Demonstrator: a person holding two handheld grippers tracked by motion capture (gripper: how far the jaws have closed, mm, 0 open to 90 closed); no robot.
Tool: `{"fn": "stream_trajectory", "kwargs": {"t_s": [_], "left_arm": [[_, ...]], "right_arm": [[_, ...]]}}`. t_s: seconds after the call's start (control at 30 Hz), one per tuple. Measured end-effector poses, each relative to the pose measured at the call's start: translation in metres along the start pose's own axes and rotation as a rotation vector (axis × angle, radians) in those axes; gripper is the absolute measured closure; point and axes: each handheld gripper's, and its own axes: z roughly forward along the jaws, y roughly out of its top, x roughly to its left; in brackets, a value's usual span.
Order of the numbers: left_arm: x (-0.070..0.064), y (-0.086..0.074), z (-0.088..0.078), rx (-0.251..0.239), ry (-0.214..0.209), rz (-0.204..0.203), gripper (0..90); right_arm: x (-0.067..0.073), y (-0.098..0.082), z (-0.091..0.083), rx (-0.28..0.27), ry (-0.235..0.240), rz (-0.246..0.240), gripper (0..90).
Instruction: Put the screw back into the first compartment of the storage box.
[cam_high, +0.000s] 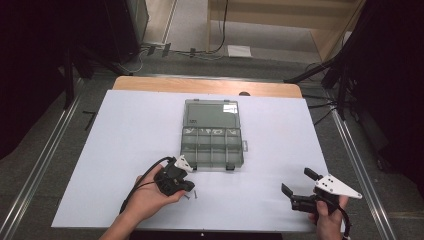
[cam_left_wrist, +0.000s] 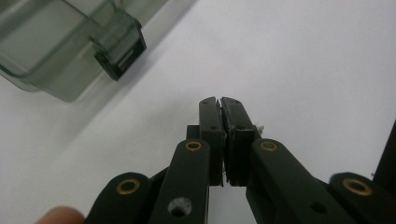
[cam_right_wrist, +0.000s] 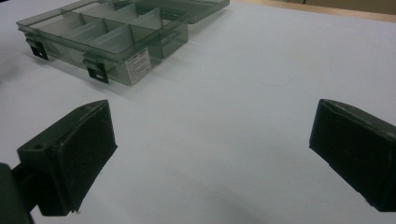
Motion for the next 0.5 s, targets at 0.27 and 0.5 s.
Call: {"fn": "stream_trajectory", "kwargs": {"t_s": [0.27, 0.5], "left_arm": [[0.008, 0.013, -0.012, -0.035, 0.01, -0.011, 88.1], [0.016, 0.022, -0.022, -0.065, 0.003, -0.025, 88.1]], "right_arm": [[0.003, 0.002, 0.0, -0.003, 0.008, -0.015, 0.9], [0.004, 0.002, 0.0, -0.004, 0.016, -0.013, 0.8]]}}
